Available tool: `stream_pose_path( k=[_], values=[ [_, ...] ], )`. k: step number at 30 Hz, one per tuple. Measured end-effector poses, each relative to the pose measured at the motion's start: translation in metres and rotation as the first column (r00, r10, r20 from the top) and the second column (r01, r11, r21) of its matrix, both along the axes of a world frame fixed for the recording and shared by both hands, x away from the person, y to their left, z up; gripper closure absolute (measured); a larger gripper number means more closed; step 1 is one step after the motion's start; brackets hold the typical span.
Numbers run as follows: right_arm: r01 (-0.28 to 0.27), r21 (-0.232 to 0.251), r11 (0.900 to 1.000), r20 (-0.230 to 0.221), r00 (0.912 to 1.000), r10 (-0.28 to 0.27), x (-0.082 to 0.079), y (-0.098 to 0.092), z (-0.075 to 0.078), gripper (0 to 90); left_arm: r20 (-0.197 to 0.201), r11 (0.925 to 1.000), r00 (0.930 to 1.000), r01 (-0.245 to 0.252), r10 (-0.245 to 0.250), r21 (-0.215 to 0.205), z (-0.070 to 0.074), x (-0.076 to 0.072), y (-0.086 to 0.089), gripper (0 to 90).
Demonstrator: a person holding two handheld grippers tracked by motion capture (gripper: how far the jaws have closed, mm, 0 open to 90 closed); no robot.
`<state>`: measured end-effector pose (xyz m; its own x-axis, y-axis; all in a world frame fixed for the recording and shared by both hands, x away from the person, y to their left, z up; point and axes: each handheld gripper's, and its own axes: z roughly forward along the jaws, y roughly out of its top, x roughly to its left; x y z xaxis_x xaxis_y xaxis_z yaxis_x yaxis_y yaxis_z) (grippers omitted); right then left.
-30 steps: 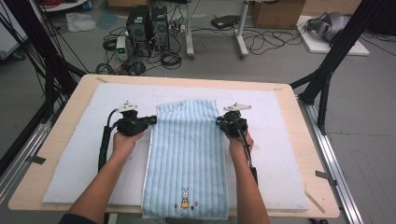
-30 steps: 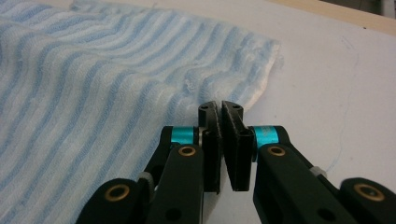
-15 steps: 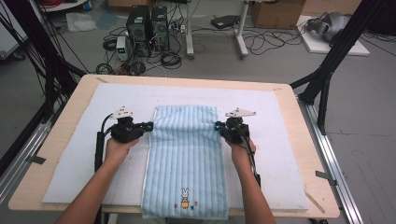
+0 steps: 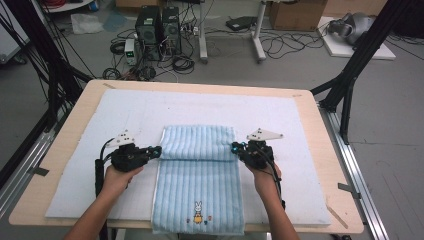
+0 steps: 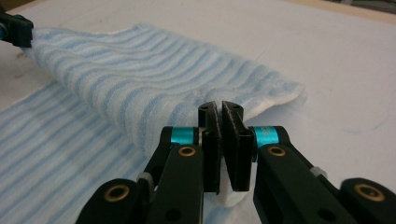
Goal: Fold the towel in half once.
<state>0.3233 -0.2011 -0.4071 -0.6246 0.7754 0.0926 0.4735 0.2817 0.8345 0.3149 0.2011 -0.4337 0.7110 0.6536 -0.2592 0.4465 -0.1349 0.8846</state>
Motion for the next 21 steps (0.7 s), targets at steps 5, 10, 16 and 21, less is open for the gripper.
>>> stream_pose_path(
  k=[5,10,16,21],
  values=[
    [-0.017,0.002,1.0,-0.018,0.9997,0.017,-0.014,-0.004,-0.009,86.0,0.0,0.9993,0.9995,0.031,-0.031,0.021,-0.001,-0.014,-0.001,86.2],
    [-0.038,-0.005,0.999,-0.042,0.9984,0.038,-0.028,-0.008,-0.02,85.6,-0.002,0.9982,0.9986,0.053,-0.053,0.028,-0.004,-0.025,-0.001,86.0],
    [-0.024,0.002,1.0,-0.056,0.9981,0.024,-0.03,-0.01,-0.026,72.4,-0.049,0.9995,0.9987,-0.013,0.015,0.028,-0.008,-0.018,0.002,54.1],
    [0.057,0.045,0.997,-0.042,0.9976,-0.055,-0.023,-0.015,-0.016,47.0,-0.033,0.9962,0.9959,-0.085,0.084,-0.019,0.001,0.001,0.012,41.7]
  ],
)
